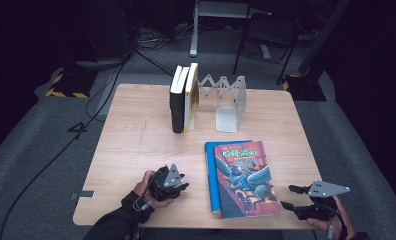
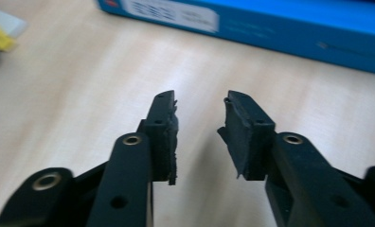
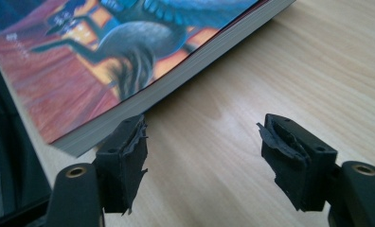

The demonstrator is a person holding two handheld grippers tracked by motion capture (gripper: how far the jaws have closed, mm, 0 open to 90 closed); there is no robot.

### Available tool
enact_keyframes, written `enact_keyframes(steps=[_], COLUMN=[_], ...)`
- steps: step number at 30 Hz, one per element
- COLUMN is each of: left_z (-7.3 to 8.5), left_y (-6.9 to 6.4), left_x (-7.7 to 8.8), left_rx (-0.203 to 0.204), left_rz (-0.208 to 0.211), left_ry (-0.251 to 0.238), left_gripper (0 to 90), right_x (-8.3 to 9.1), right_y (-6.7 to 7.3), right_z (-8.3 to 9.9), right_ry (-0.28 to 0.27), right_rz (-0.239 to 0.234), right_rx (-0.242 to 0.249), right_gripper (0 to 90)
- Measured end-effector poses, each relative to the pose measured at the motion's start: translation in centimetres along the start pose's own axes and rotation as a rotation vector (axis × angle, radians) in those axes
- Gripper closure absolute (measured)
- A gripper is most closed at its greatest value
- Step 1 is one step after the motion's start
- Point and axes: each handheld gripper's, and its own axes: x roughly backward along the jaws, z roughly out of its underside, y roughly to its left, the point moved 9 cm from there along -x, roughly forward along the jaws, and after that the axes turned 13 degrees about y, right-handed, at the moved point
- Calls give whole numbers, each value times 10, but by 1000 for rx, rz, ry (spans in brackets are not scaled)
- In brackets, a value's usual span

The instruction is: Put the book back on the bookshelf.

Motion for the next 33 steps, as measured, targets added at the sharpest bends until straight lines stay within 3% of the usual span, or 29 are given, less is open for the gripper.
enact_keyframes(steps=[5, 11, 15, 19, 27, 30, 33], left_z=[2, 1, -1, -2, 1, 2, 2], left_y=[-18, -24, -26, -30, -23, -20, -19], left_x=[2, -4, -6, -9, -18, -19, -19], left_rx=[-13, -37, -46, -51, 20, 60, 62], left_rz=[54, 54, 48, 59, 97, 123, 120], left_ry=[-2, 21, 13, 21, 54, 59, 58], left_gripper=[570, 408, 364, 335, 284, 264, 260], right_x=[-6, -11, -16, -16, -20, -19, -17], right_y=[6, 12, 15, 17, 24, 32, 40], right_z=[9, 7, 7, 4, 0, -2, -3], right_ry=[54, 63, 82, 63, 58, 48, 35], right_rz=[-27, -58, -60, -62, -57, -88, -139], right_rx=[14, 38, 58, 80, 127, 162, 183], right_gripper=[338, 332, 332, 353, 359, 340, 331])
